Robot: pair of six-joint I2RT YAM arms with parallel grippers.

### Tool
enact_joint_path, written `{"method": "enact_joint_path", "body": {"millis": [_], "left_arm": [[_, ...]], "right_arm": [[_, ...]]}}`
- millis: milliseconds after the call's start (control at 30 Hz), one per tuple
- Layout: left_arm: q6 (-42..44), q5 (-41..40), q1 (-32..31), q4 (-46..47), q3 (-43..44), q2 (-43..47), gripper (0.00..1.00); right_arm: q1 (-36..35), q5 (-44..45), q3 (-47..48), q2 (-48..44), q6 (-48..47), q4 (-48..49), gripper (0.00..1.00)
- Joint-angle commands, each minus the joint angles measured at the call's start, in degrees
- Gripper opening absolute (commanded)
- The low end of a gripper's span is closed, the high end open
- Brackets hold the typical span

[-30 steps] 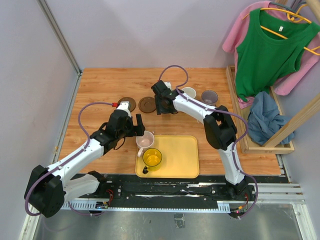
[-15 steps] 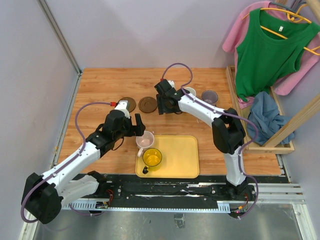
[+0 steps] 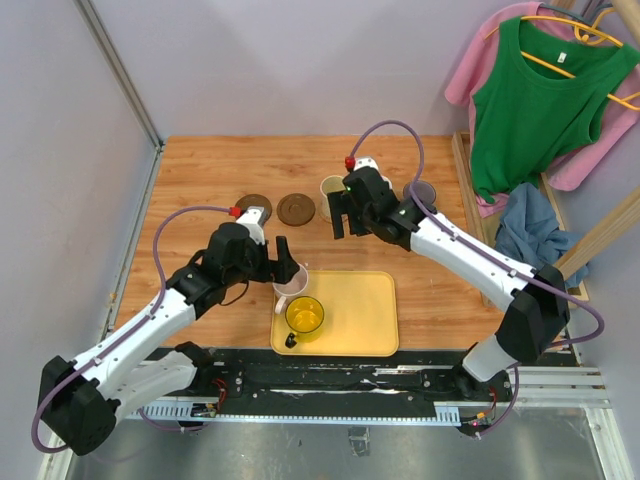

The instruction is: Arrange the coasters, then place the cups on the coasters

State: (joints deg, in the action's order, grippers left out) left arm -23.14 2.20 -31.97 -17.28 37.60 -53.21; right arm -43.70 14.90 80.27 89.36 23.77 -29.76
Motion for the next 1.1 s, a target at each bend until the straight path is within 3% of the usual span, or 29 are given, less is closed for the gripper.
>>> {"method": "enact_joint_path", "body": {"millis": [0,433,1067], "left_arm": [[-2.4,-0.5,-3.3,-2.7,0.3,0.8,1.0],[-8.4,-5.0,-8.2,-9.1,-0.9,2.2,1.0],[-12.2,-10.6,-10.0,-10.8,-5.5,0.5,1.0]], "right_arm": [[1.0,1.8,-4.8,-3.1,-0.8,2.1,0.91],[2.2,2.8,-15.1,-13.6,-1.4,7.7,0.94],[2.6,-0.3,-16.3,-11.8,-0.9,9.2,0.94]]}}
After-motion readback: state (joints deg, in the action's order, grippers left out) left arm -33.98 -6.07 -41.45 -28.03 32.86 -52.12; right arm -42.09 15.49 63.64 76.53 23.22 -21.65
